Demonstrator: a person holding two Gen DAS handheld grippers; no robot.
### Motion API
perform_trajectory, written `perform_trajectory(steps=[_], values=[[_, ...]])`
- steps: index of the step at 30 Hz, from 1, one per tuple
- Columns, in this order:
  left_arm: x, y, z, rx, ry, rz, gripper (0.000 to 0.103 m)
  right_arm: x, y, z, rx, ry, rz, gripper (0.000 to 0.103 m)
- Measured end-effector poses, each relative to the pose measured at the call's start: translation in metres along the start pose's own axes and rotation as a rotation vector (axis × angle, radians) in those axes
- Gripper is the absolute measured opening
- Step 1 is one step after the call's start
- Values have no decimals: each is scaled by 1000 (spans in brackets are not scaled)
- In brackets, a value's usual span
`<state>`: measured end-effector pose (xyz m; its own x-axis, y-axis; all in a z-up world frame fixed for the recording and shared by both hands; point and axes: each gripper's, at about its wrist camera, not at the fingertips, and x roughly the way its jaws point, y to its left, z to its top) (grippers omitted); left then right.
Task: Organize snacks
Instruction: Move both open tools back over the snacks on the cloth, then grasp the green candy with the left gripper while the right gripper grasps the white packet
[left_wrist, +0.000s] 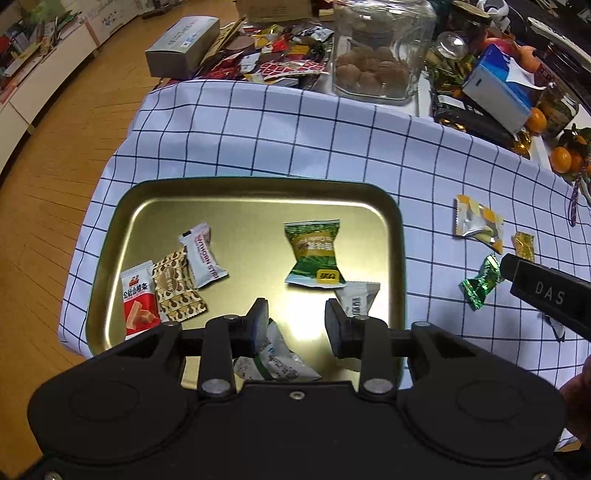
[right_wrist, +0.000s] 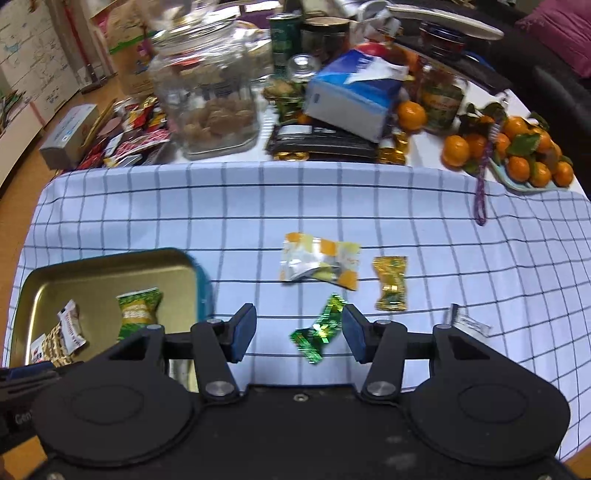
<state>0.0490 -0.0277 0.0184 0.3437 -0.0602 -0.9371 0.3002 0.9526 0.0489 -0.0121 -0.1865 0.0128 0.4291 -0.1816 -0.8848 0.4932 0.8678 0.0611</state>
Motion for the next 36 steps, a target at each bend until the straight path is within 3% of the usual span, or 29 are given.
perform_trajectory(steps=[21, 28, 36], values=[[6, -98, 4, 141, 26, -46, 42, 3, -143, -7, 217, 46, -98, 52], [12, -115, 11, 121, 58, -83, 42, 6, -186, -10, 363, 81, -85, 52], [18, -122, 25, 37, 59, -156, 42, 8, -200, -19, 371, 98, -104, 52]])
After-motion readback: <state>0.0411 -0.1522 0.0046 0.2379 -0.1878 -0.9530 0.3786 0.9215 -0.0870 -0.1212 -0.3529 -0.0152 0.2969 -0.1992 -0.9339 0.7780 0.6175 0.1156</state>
